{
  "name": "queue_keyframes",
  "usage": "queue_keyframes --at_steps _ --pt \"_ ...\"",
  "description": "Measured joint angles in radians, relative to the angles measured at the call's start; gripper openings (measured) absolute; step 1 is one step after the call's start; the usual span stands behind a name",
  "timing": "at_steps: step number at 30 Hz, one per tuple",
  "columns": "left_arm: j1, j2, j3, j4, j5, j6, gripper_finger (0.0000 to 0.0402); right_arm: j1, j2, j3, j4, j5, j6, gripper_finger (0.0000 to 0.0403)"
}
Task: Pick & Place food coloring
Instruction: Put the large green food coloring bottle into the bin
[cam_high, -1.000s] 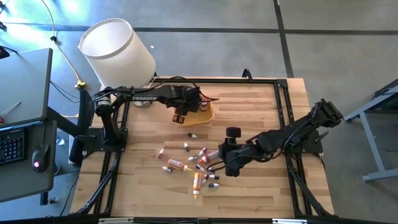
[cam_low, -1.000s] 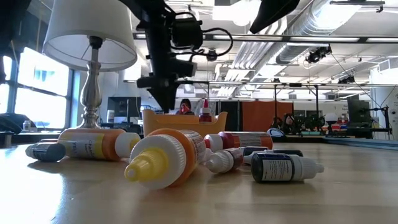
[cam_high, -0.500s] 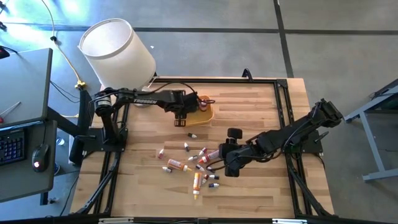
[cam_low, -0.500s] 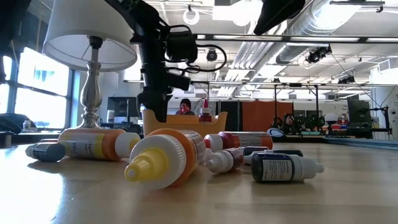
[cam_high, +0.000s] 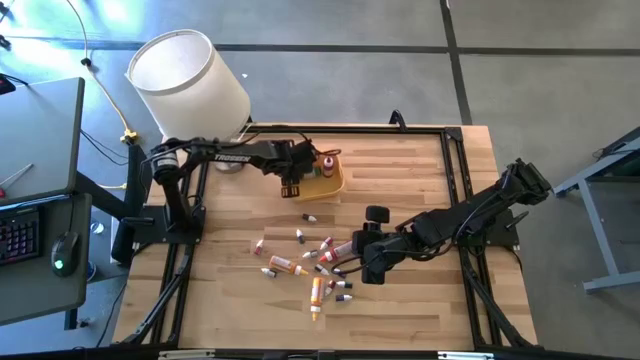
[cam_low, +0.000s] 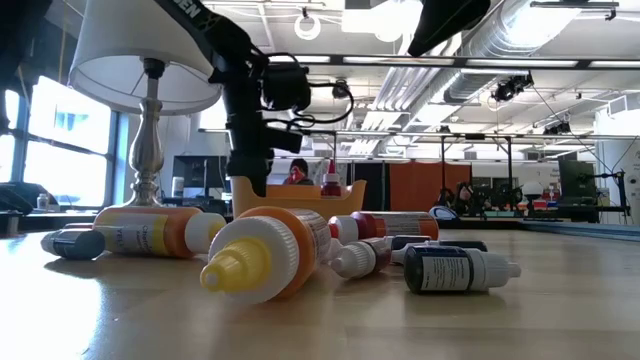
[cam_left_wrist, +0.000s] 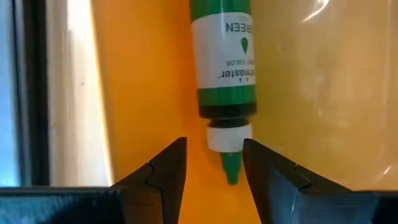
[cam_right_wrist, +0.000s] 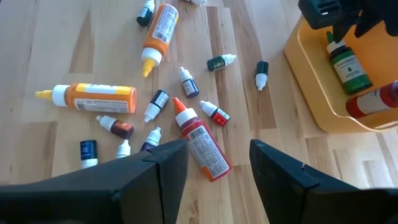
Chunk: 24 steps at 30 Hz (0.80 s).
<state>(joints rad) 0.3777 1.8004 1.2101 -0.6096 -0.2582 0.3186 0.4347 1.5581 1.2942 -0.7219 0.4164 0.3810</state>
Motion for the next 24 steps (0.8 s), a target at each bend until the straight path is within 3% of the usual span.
queue_keyframes --at_steps 13,24 --pt "0.035 0.043 0.000 0.020 0.132 0.015 0.0152 0.000 0.000 -0.001 0.000 0.004 -0.025 0.0165" --pt "0.027 0.083 0.008 0.036 0.115 0.049 0.0139 0.000 0.000 -0.001 0.000 0.004 -0.024 0.0165"
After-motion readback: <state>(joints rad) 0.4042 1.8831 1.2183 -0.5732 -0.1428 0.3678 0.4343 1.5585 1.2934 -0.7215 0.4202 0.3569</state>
